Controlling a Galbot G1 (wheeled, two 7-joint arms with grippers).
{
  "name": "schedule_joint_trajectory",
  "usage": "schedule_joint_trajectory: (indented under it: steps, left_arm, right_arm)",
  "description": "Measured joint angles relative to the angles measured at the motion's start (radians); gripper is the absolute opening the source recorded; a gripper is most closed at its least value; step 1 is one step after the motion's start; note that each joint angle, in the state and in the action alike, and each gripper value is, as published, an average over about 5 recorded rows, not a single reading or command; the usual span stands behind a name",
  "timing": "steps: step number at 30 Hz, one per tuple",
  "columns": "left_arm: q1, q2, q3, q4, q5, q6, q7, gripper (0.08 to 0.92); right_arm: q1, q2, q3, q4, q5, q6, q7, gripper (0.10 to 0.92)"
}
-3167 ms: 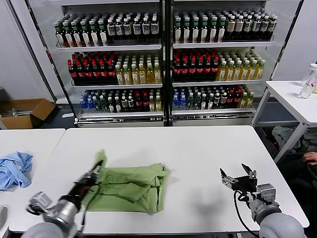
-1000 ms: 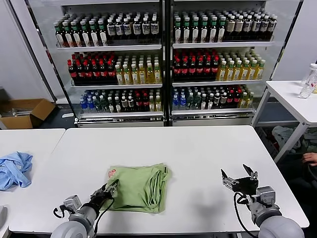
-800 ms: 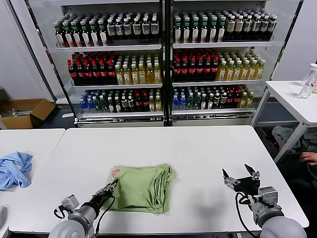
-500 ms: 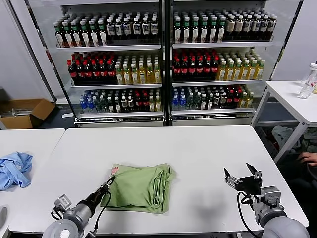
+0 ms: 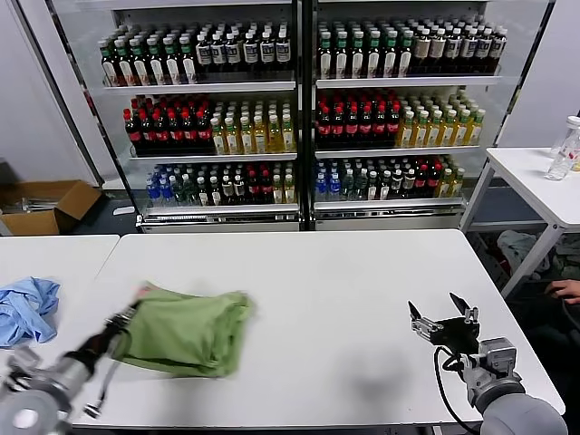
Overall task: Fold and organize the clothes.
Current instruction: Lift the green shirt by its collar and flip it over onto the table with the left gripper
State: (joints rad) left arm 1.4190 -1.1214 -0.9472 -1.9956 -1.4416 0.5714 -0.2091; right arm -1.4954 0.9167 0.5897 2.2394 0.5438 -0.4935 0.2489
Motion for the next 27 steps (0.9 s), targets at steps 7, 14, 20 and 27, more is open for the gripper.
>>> schedule_joint_trajectory:
  steps: [7, 14, 20, 27]
  left_arm:
    - [0.011, 0.101, -0.043, -0.081, 0.006, -0.019, -0.046, 0.096]
    - [-0.007, 0.044, 0.142, -0.144, 0.213, -0.065, -0.088, 0.096]
    - [-0.068, -0.083, 0.358, -0.140, 0.381, -0.085, -0.124, 0.096]
    - [-0.155, -0.228, 0.570, -0.080, 0.440, -0.116, -0.135, 0.096]
  right_arm:
    - [0.008, 0.009, -0.016, 0.004, -0.006, -0.001, 0.001, 0.823]
    - [0.012, 0.013, -0.029, 0.010, -0.015, -0.001, 0.002, 0.823]
    - [0.025, 0.017, -0.048, 0.012, -0.030, -0.005, 0.003, 0.823]
    - [0.035, 0.022, -0.056, 0.006, -0.041, -0.003, 0.001, 0.823]
